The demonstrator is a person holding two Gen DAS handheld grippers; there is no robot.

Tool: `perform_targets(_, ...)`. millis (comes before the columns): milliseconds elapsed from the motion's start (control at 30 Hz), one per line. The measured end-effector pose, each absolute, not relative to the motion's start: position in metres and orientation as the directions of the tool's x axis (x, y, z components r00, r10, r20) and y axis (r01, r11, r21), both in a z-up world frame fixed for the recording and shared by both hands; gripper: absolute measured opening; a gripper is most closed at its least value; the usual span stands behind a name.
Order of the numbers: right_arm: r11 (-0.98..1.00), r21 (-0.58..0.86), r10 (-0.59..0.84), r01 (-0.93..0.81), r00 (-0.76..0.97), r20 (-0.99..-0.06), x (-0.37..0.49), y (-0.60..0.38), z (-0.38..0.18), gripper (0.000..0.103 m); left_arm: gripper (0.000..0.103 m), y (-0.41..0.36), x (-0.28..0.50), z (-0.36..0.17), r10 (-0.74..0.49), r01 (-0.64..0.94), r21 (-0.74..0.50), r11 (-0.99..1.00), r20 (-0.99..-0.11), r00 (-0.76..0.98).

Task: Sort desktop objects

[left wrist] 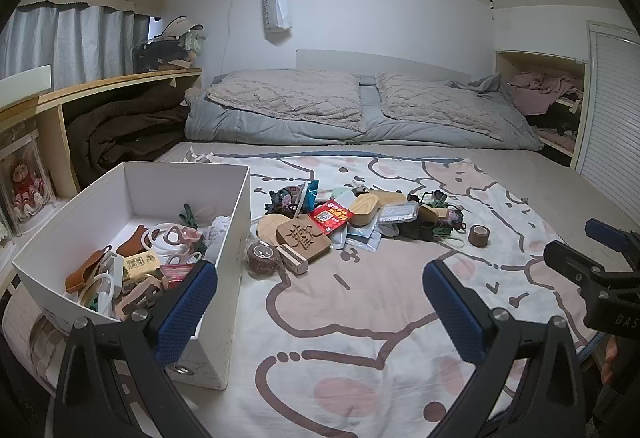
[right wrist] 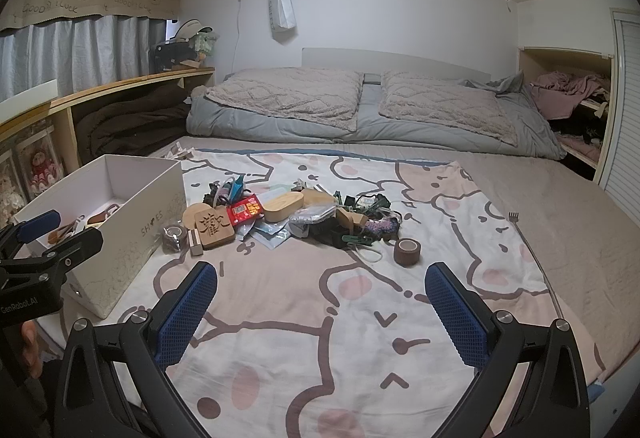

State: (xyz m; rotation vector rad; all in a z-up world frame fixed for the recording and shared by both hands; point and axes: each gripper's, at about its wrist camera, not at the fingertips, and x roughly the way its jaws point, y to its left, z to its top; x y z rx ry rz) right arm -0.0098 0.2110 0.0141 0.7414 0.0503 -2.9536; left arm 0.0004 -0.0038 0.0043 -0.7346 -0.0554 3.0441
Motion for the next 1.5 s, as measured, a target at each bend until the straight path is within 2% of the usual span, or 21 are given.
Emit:
perform_targets(500, -0.994, -0.003, -0.094, 0.109, -0.869, -0.486, -0.014, 0.21, 0.02, 0.103, 0.103, 0.001, -0.001, 0.002, 0.016, 0.001, -0.036, -0.999, -0.477, -0.879)
perform_targets(1500, -0.994, 0.061, -0.108, 0.09, -0.76, -0.641, -0.056, 0.227, -0.051, 0.103, 0.103, 0.026, -0.057, -0.088, 0.026, -0.003, -0.035, -0.999, -0.671, -0.741)
